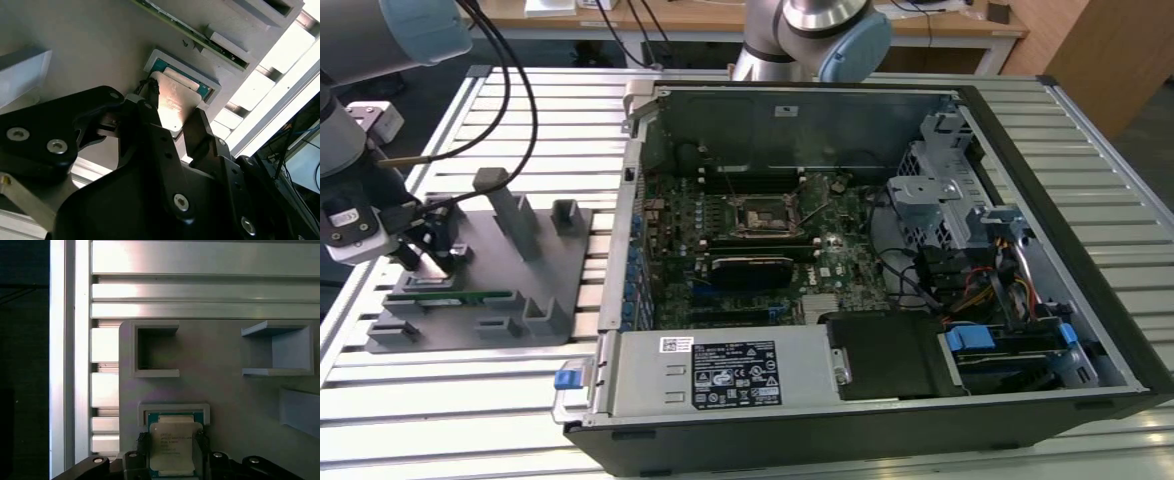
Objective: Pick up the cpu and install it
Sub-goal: 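Pick up the cpu and move it towards the insertion slot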
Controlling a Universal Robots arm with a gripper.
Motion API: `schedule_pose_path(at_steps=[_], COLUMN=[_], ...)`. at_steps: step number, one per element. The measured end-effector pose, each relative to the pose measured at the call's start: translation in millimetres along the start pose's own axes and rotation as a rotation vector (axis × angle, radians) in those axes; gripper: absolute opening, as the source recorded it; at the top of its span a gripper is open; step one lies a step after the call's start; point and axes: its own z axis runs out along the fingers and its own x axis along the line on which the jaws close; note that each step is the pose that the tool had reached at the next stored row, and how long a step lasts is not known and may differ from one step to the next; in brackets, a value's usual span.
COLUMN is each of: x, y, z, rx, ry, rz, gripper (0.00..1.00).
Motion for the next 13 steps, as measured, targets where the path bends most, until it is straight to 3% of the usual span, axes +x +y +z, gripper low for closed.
schedule_pose_path(at_steps=[13], x=[-1.0], y=[0.1], z=[-2.0], rx=[0.0002], ry=[0.0004], rz=[0.0], gripper=[0.52])
